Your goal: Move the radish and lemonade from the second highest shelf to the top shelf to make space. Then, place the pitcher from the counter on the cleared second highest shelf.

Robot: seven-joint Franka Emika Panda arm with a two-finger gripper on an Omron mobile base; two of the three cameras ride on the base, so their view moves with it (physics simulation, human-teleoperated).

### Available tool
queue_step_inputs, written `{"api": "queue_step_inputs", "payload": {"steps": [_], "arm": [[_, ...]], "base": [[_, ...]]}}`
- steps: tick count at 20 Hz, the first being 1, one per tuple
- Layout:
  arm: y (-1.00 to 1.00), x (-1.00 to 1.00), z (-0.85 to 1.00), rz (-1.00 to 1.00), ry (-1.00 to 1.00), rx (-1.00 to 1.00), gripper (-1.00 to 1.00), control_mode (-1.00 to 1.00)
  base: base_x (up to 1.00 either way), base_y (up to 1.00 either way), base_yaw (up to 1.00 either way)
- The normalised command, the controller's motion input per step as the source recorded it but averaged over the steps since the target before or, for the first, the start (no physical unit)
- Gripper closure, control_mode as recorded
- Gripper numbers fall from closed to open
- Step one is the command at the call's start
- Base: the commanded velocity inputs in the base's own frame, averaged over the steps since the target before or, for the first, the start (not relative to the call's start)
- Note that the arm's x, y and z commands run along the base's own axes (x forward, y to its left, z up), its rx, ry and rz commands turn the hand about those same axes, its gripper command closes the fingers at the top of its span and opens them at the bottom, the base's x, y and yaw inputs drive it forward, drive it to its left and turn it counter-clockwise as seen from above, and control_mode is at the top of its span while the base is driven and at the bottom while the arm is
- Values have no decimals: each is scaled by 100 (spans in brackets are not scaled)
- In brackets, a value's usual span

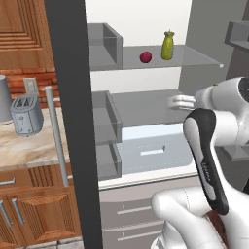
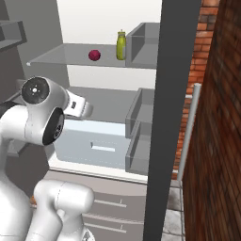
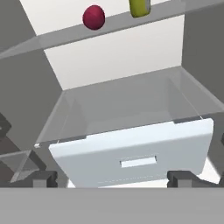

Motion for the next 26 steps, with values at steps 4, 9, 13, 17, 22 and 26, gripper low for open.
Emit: {"api": "queue_step_inputs", "payload": {"steps": [4,9,13,17,22,26], "arm": [[13,-53,-2,0,9,-11,-100,-100],[9,-24,0,0,8,-10,-100,-100],[0,0,0,-3,5,-3,-100,-100],[0,0,0,-3,4,-1,-100,-100],[0,0,0,0,2,0,-100,100],[0,0,0,0,0,0,-100,100]], "base": [[0,0,0],[0,0,0],[0,0,0],[0,0,0],[-6,0,0],[-48,0,1]]}}
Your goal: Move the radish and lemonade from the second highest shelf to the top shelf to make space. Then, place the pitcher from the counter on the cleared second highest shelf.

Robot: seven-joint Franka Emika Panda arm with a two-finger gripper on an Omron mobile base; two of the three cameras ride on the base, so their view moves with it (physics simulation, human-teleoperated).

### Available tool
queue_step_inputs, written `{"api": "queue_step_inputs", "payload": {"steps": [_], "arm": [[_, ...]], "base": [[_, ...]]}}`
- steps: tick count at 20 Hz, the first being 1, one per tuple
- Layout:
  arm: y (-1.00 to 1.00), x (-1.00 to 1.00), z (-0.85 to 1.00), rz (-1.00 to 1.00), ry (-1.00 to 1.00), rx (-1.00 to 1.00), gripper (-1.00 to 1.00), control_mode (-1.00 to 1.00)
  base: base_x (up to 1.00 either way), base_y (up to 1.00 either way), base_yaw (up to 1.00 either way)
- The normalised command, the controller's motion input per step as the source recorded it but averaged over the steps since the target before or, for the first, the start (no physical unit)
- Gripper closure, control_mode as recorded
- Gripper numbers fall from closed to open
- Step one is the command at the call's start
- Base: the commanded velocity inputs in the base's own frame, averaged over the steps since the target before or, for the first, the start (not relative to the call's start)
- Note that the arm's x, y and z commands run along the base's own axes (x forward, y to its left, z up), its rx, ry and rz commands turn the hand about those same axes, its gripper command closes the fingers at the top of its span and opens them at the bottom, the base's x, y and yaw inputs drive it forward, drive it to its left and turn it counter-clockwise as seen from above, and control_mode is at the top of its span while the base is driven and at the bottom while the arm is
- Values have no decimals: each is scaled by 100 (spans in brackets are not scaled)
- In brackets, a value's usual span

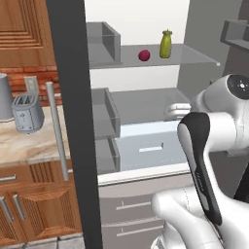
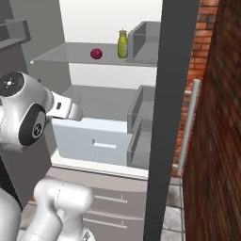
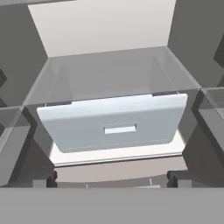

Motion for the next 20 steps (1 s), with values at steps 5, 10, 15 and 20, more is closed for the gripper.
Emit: {"api": "queue_step_inputs", "payload": {"steps": [5,10,15,20], "arm": [[0,0,0,0,0,0,-100,100],[0,0,0,0,0,0,-100,100],[0,0,0,0,0,0,-100,100],[0,0,0,0,0,0,-100,100]], "base": [[-89,-13,11],[-95,-3,17],[-80,2,21],[-42,41,21]]}}
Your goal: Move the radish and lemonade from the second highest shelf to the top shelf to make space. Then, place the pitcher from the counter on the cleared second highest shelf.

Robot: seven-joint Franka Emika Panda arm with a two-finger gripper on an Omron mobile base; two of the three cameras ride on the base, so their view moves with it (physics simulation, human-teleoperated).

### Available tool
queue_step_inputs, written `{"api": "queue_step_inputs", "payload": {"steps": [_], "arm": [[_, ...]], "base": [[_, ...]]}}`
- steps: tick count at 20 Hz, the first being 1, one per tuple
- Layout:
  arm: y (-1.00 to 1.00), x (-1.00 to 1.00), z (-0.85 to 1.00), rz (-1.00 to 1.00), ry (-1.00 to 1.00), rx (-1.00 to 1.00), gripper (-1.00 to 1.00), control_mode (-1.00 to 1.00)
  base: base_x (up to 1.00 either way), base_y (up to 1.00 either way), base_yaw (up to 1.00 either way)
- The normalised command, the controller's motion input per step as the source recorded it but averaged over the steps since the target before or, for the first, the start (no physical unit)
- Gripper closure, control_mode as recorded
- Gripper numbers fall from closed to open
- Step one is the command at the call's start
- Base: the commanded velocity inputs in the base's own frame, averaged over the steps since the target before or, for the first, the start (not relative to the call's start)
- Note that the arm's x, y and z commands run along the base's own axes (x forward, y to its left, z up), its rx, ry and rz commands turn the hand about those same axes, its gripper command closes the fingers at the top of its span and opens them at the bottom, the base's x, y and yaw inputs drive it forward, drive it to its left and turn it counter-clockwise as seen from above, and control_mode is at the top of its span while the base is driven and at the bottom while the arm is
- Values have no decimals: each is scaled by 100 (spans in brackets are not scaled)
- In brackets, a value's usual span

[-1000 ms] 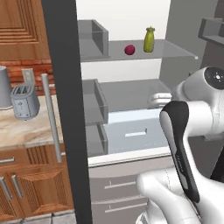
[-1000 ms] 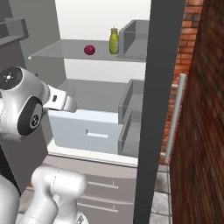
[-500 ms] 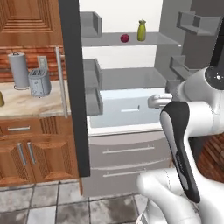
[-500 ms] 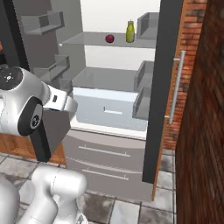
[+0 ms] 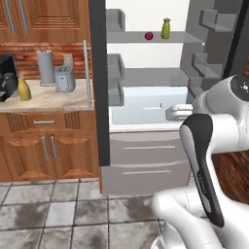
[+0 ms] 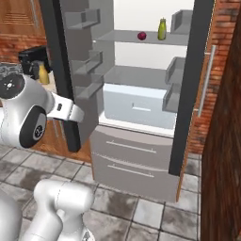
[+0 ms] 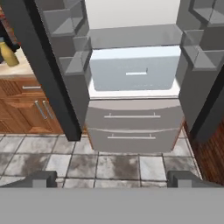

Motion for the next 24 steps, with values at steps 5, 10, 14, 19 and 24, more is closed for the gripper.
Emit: {"api": "queue_step_inputs", "payload": {"steps": [5,10,14,19,24], "arm": [[0,0,0,0,0,0,-100,100],[0,0,0,0,0,0,-100,100],[0,0,0,0,0,0,-100,100],[0,0,0,0,0,0,-100,100],[0,0,0,0,0,0,-100,100]], "base": [[-1,81,16],[6,97,13],[22,100,10],[47,87,2],[59,54,-2]]}}
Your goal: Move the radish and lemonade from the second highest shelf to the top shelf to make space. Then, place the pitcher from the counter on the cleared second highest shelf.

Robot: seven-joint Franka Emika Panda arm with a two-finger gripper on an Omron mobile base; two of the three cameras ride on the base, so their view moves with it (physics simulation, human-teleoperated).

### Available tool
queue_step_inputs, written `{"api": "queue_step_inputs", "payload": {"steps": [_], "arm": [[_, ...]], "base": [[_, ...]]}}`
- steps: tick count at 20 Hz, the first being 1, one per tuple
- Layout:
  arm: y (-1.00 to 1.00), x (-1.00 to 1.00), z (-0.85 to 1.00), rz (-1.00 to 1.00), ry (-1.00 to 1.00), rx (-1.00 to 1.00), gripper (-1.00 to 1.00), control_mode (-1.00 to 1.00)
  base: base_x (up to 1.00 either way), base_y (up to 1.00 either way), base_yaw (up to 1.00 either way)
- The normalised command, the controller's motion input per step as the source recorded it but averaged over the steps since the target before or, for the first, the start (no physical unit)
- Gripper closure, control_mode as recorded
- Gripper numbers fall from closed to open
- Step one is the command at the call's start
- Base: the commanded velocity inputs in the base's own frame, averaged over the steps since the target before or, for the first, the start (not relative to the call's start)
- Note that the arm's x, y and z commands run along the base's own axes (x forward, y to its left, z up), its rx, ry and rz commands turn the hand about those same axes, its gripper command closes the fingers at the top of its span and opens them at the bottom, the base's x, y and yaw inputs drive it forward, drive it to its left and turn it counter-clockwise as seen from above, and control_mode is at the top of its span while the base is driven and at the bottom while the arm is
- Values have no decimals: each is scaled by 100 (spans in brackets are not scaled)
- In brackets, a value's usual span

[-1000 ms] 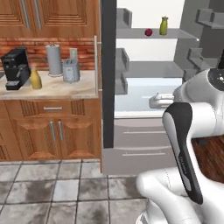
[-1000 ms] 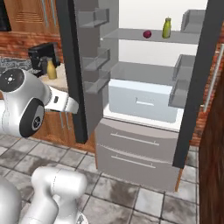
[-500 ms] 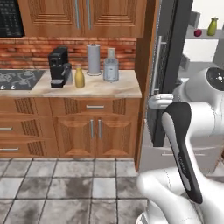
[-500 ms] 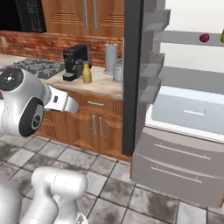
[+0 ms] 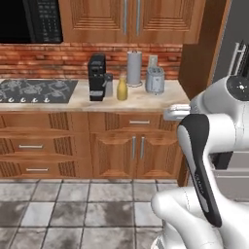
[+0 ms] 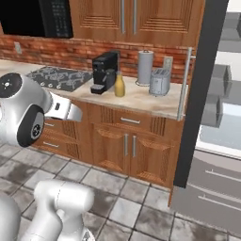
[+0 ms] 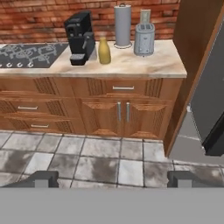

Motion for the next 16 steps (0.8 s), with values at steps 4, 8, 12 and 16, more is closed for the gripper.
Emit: {"api": "queue_step_inputs", "payload": {"steps": [4,8,12,16], "arm": [[0,0,0,0,0,0,-100,100],[0,0,0,0,0,0,-100,100],[0,0,0,0,0,0,-100,100],[0,0,0,0,0,0,-100,100]], "base": [[63,29,-11],[71,16,-16],[78,19,-19],[76,26,-17]]}}
